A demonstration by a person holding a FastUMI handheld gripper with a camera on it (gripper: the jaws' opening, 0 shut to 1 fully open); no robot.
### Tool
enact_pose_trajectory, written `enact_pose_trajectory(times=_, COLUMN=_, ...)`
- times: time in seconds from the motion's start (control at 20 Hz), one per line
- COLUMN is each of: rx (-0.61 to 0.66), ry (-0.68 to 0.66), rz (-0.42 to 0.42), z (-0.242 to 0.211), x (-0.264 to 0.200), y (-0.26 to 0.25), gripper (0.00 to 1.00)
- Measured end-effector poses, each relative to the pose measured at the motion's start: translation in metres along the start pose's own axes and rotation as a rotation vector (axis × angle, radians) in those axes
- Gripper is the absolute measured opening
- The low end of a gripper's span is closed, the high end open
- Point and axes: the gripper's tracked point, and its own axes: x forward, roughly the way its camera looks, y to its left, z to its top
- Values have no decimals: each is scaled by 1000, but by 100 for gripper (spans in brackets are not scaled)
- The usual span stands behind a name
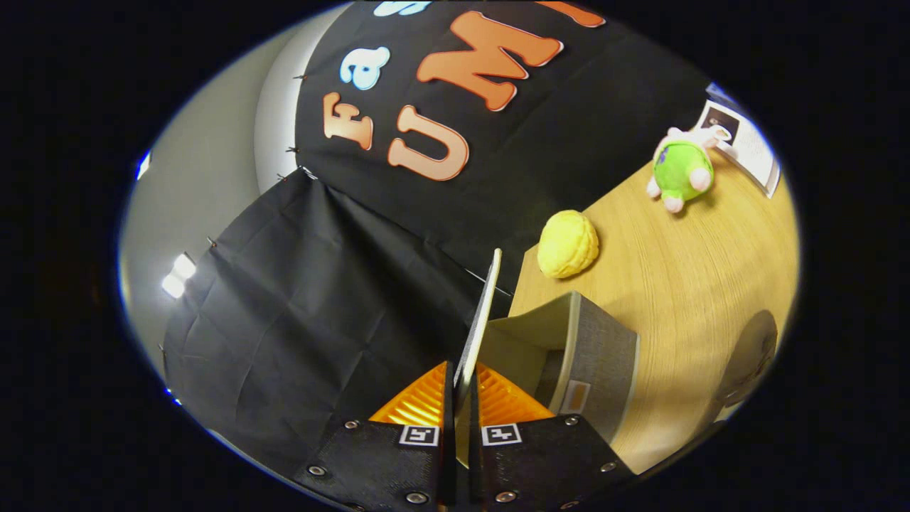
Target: Open the storage box then place both shoes into the box .Put the left shoe in first, then the right shoe, with the right side of both shoes facing outward in a uniform manner.
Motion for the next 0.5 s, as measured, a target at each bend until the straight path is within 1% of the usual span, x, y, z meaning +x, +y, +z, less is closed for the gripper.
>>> enact_pose_trajectory(times=0.2, rx=-51, ry=0, rz=33, z=-3, x=19, y=42, gripper=8)
enact_pose_trajectory(times=0.35, rx=-78, ry=15, rz=55, z=-17, x=40, y=65, gripper=7)
enact_pose_trajectory(times=0.5, rx=-61, ry=16, rz=87, z=-25, x=63, y=88, gripper=8)
